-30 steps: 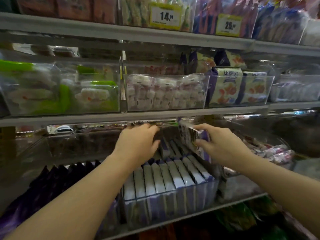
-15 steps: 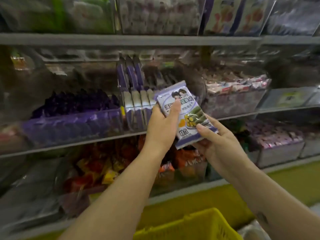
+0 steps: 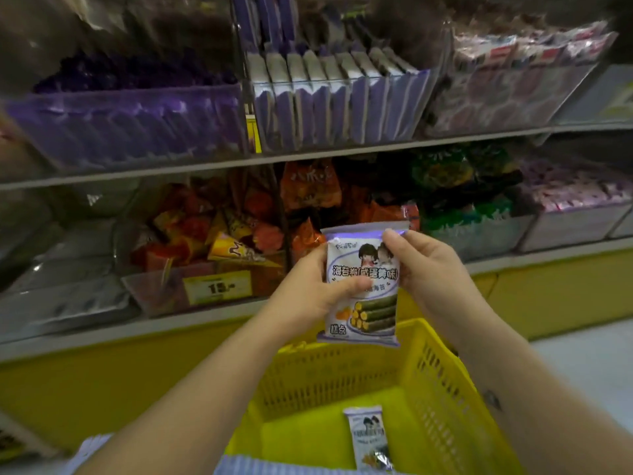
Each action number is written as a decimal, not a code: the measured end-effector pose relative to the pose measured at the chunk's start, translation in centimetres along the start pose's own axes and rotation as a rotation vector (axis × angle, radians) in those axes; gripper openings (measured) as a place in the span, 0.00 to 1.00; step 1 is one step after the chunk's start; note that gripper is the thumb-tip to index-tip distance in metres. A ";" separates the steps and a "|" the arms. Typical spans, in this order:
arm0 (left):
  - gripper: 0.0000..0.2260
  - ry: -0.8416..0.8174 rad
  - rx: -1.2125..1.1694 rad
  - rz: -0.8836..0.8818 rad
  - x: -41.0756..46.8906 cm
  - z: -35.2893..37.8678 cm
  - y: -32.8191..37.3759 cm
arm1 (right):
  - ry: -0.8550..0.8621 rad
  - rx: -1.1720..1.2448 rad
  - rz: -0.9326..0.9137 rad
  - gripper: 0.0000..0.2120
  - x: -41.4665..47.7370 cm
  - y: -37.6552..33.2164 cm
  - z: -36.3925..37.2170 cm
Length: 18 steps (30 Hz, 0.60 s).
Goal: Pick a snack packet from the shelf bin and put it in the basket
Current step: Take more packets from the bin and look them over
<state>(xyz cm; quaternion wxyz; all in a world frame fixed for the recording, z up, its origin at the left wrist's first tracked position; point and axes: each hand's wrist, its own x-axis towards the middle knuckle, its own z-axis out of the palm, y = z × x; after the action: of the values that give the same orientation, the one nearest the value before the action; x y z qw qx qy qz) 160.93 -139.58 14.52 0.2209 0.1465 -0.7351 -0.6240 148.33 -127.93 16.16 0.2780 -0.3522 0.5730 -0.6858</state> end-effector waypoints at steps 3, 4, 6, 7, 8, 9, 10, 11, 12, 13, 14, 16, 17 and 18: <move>0.18 0.085 -0.037 -0.026 -0.4 -0.2 -1.6 | 0.001 0.019 0.023 0.11 -0.3 2.1 0.8; 0.17 0.126 -0.068 -0.032 -0.4 -0.3 -1.8 | 0.001 0.021 0.036 0.10 -0.4 2.7 1.0; 0.16 0.196 -0.149 -0.051 -0.2 -0.6 -2.3 | 0.001 0.024 0.066 0.11 -0.4 3.9 1.3; 0.16 0.221 -0.184 -0.067 -0.1 -0.8 -2.4 | 0.004 0.031 0.080 0.13 -0.4 4.4 1.5; 0.15 0.237 -0.215 -0.086 -0.1 -0.9 -2.6 | 0.010 0.040 0.092 0.14 -0.4 4.8 1.7; 0.15 0.248 -0.242 -0.107 0.0 -1.1 -2.7 | 0.017 0.050 0.104 0.14 -0.4 5.1 1.8; 0.15 0.254 -0.267 -0.128 0.0 -1.2 -2.8 | 0.025 0.062 0.116 0.15 -0.3 5.4 2.0; 0.16 0.256 -0.293 -0.148 0.1 -1.3 -2.9 | 0.037 0.076 0.129 0.15 -0.2 5.7 2.1; 0.16 0.253 -0.319 -0.169 0.1 -1.4 -3.0 | 0.051 0.091 0.142 0.15 -0.1 5.9 2.2; 0.15 0.252 -0.339 -0.189 0.1 -1.4 -3.0 | 0.061 0.108 0.153 0.15 -0.1 6.1 2.2; 0.14 0.252 -0.354 -0.210 0.2 -1.6 -3.0 | 0.067 0.126 0.166 0.16 0.1 6.4 2.3; 0.09 0.253 -0.379 -0.248 0.3 -2.0 -3.2 | 0.078 0.181 0.200 0.18 0.3 6.9 2.4; 0.06 0.247 -0.385 -0.262 0.3 -2.2 -3.3 | 0.086 0.221 0.218 0.19 0.4 7.1 2.5; 0.05 0.235 -0.380 -0.270 0.4 -2.4 -3.3 | 0.094 0.265 0.232 0.19 0.5 7.2 2.6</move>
<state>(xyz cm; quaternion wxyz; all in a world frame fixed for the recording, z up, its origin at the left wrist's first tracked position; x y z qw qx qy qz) 161.62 -142.35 11.63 0.2429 0.2707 -0.5476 -0.7536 149.98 -131.19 9.37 0.3721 -0.2117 0.5266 -0.7345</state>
